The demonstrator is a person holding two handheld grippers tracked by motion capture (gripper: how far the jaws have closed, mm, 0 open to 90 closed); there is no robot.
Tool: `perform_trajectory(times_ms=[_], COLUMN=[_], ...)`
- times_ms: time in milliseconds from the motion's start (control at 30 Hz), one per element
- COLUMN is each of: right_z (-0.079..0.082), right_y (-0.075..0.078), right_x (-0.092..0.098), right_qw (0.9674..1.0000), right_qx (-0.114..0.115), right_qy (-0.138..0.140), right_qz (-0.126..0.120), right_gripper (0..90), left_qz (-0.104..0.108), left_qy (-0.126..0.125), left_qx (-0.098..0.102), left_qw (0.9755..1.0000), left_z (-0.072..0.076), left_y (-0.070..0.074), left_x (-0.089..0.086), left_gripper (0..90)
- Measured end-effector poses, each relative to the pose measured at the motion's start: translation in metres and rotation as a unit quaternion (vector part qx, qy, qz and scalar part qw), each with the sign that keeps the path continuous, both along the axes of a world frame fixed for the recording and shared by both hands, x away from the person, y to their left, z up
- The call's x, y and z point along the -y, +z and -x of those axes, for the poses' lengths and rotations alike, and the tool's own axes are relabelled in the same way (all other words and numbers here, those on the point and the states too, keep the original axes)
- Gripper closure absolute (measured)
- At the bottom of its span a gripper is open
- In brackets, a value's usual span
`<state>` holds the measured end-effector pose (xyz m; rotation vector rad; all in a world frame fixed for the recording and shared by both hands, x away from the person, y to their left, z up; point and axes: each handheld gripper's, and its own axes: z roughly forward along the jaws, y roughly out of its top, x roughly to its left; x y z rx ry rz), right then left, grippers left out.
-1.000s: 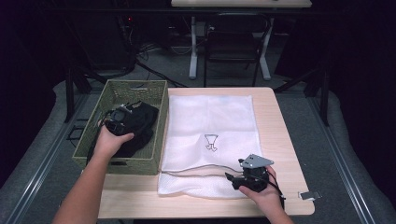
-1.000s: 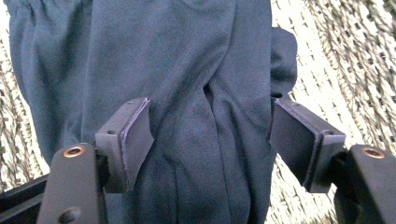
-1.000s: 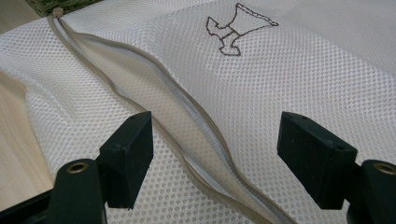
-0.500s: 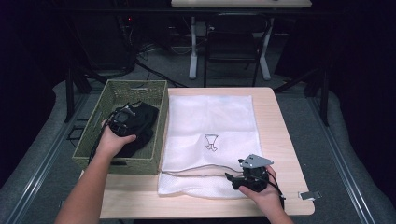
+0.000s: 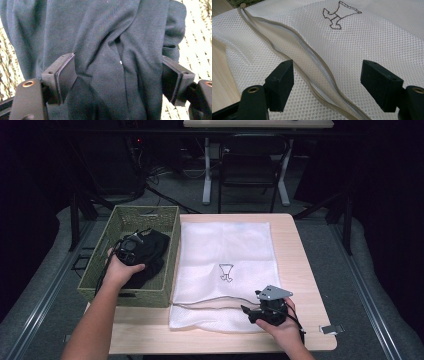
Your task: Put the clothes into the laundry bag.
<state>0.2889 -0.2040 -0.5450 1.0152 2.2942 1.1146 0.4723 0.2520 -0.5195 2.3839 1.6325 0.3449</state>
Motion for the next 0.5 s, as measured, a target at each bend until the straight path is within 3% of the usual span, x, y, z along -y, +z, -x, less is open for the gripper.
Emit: perform_trajectory(times_ms=[167,233,500], right_z=[0.0,0.0,0.0], right_y=[0.0,0.0,-0.001], right_x=[0.0,0.0,0.0], right_qw=[1.0,1.0,1.0], right_qx=[-0.001,-0.001,-0.002], right_qy=[0.0,0.0,0.001], right_qz=[0.0,0.001,0.002], right_gripper=[26.5,26.5,26.4], left_qz=[-0.008,0.003,0.016], left_qy=[0.02,0.028,0.04], left_qx=[-0.002,-0.009,-0.025], left_qw=[0.9998,0.9996,0.9988], left_z=[-0.002,-0.003,-0.008], left_y=[-0.001,-0.002,-0.007], left_x=[-0.004,-0.008,-0.013], left_gripper=[17.6,16.0,15.7])
